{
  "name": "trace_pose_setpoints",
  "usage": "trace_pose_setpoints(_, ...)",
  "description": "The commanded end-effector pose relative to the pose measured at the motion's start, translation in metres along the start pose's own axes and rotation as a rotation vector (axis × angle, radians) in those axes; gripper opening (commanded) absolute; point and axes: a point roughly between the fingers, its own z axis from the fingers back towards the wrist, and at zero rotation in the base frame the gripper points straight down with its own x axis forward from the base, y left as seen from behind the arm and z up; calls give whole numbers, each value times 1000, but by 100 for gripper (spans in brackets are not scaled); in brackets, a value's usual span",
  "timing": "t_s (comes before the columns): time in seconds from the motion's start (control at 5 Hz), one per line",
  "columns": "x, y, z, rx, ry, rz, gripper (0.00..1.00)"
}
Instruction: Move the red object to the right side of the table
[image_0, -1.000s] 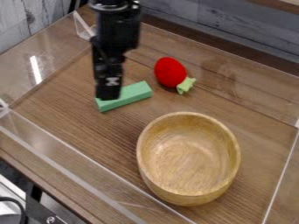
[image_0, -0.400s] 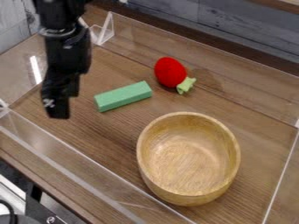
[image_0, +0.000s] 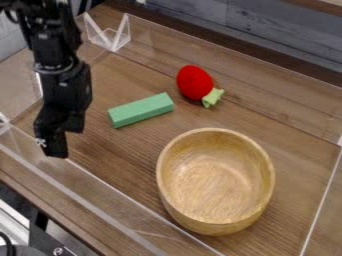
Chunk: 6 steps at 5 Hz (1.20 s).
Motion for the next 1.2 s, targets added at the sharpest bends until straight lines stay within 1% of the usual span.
trace_pose_setpoints(0.0, 4, 2, -7, 23, -12, -30, 100)
trace_pose_setpoints(0.2, 11, 0, -15, 17, -24, -52, 100)
trace_pose_setpoints(0.4, 16, -3, -16, 17, -37, -60, 100)
trace_pose_setpoints(1.0, 18, -7, -6, 19, -61, -62, 100)
